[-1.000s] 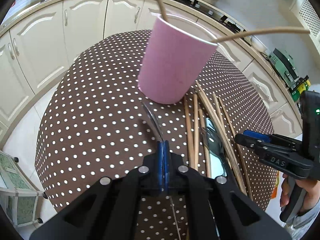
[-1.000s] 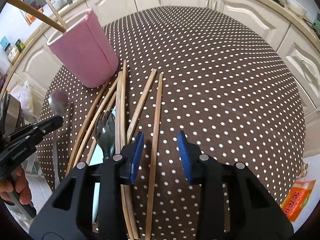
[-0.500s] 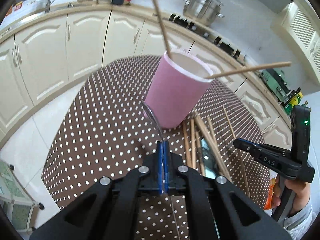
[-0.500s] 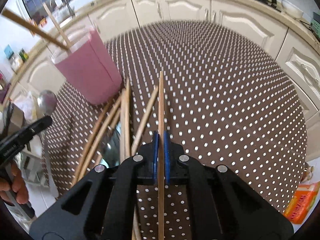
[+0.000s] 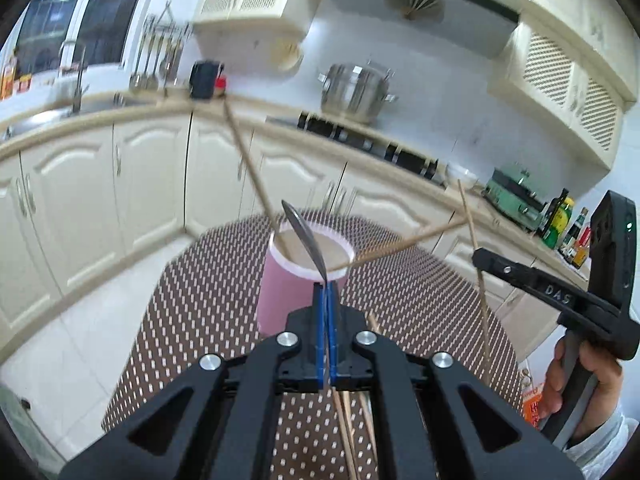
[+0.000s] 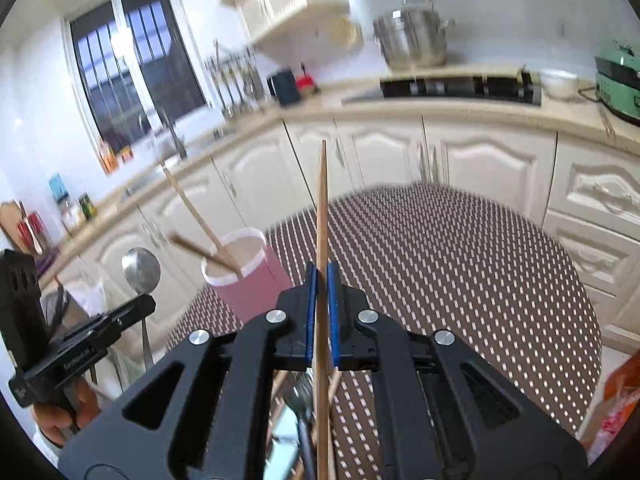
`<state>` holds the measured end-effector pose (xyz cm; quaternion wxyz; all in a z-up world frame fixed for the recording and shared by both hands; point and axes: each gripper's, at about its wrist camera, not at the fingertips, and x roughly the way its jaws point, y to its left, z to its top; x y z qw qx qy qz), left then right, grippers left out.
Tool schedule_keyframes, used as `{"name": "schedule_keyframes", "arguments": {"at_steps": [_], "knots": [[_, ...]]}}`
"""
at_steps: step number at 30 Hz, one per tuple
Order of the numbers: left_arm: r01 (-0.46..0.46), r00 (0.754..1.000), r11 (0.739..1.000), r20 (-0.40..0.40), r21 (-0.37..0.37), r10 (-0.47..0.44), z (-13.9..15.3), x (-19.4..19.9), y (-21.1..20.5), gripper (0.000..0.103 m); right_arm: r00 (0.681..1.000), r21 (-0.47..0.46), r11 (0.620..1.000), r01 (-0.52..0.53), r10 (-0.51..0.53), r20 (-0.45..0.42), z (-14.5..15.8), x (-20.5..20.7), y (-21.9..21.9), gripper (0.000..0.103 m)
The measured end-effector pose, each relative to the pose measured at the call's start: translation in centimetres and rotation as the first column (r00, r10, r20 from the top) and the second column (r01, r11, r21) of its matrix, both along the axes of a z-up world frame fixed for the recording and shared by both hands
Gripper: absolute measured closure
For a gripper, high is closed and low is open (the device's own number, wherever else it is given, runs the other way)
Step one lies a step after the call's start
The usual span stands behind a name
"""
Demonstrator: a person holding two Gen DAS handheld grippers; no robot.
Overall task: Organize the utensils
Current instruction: 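Lift a spoon with the left gripper while the right gripper lifts a chopstick, then drop the spoon and chopstick into the pink cup from both grippers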
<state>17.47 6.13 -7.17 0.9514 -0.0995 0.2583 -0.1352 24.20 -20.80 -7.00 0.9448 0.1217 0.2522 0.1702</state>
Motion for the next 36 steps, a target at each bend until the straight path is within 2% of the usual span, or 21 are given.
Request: {"name": "schedule_keyframes", "arguments": {"at_steps": [6,9,17,22,25,30,36], "knots": [[0.012,0.992,1.0,0.124,-0.001,-0.012,3.2,1.0,-1.1,0.101,0.99,0.054,0.998,0.022,-0.029,0.135,1.5,0.4,1.2,0.097],[-0.008,0.986,1.0,0.168,0.027,0.004,4.5,1.9,-1.8,0.101,0.982,0.089,0.996,0.024,-0.04,0.184,2.4,1.3,1.4,0.097],[-0.058,0.955,0.996,0.295,0.061,0.037,6.8,4.8,-3.0,0.101,0.949,0.146,0.989,0.021,-0.066,0.31,4.0,4.4,3.4,0.097],[-0.079,0.944,0.996,0.326,0.048,0.059,6.6,7.1,-3.1,0.101,0.937,0.155,0.988,0.005,-0.059,0.346,4.5,5.9,4.3,0.097],[-0.098,0.939,0.994,0.335,0.047,0.077,6.1,8.0,-2.9,0.101,0.932,0.138,0.99,-0.01,-0.041,0.361,4.6,5.8,4.8,0.097],[-0.131,0.918,0.99,0.384,0.055,0.1,5.3,8.9,-2.9,0.101,0.923,0.119,0.992,-0.033,-0.015,0.386,5.3,4.9,5.1,0.097],[-0.148,0.91,0.988,0.397,0.052,0.116,3.5,9.8,-3.1,0.101,0.929,0.068,0.997,-0.049,0.02,0.37,4.7,5.1,6.0,0.097]]}}
